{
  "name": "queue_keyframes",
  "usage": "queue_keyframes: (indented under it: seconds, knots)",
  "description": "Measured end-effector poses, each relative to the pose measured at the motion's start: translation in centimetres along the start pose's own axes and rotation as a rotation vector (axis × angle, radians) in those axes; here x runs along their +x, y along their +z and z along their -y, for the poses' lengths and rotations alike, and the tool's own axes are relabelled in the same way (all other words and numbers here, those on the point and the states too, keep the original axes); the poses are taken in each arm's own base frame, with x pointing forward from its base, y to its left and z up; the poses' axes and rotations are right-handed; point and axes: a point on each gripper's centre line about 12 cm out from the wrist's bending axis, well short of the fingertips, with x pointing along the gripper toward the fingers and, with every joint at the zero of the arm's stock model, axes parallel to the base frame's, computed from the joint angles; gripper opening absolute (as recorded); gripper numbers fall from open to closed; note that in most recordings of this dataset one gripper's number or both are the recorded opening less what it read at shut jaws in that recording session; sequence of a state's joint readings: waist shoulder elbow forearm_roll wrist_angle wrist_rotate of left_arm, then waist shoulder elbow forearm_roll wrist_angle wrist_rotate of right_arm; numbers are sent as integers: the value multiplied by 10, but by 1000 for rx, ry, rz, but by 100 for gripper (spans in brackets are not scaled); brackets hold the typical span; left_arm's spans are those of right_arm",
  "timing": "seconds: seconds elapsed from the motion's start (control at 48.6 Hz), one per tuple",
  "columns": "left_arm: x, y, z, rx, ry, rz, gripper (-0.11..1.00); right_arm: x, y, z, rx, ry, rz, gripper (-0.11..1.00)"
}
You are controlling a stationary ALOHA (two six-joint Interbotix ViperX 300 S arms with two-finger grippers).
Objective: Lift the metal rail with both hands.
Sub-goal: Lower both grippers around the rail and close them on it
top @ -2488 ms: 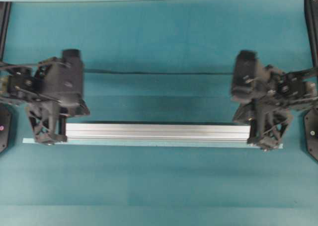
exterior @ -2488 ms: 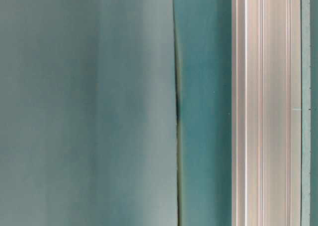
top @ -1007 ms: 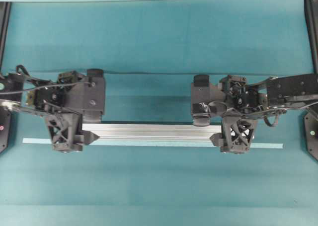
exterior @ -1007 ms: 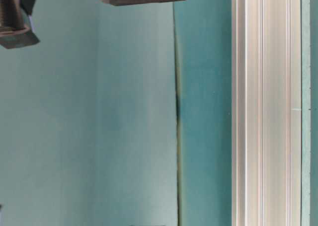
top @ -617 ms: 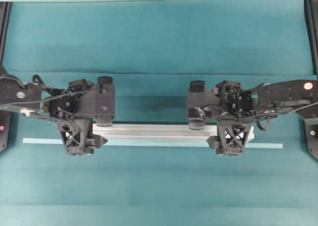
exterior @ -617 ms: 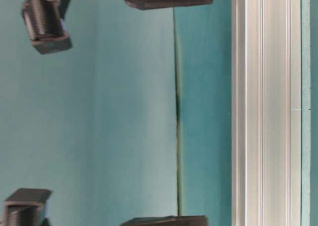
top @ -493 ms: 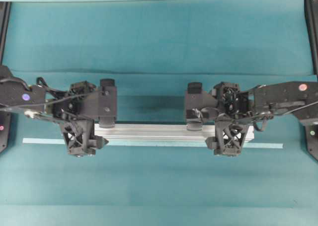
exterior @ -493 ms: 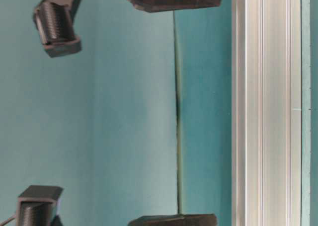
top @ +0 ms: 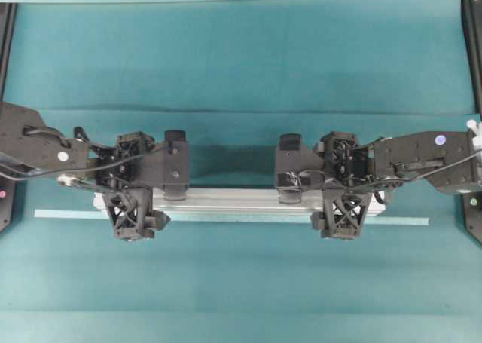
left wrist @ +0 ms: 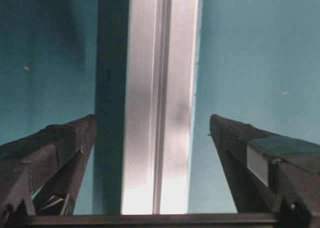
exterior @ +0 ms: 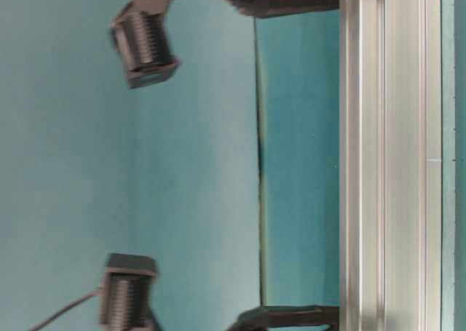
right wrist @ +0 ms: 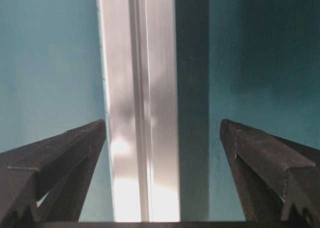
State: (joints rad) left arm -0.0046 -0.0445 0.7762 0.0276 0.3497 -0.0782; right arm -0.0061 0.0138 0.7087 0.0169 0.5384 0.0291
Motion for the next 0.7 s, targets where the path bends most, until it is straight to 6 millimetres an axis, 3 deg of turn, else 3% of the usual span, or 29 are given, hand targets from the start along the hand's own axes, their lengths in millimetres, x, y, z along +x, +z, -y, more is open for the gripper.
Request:
queue_keyframes:
  seconds: [0.535, 0.617, 0.699]
  knots:
    - [9, -9, -8, -21, 9, 0, 98, 11, -10, 1, 3, 0, 11, 96]
    - [9, -9, -6, -17, 7, 0, 95, 11, -9, 1, 2, 0, 9, 94]
    - [9, -10, -4, -11, 4, -1, 82, 12, -8, 0, 2, 0, 11, 82]
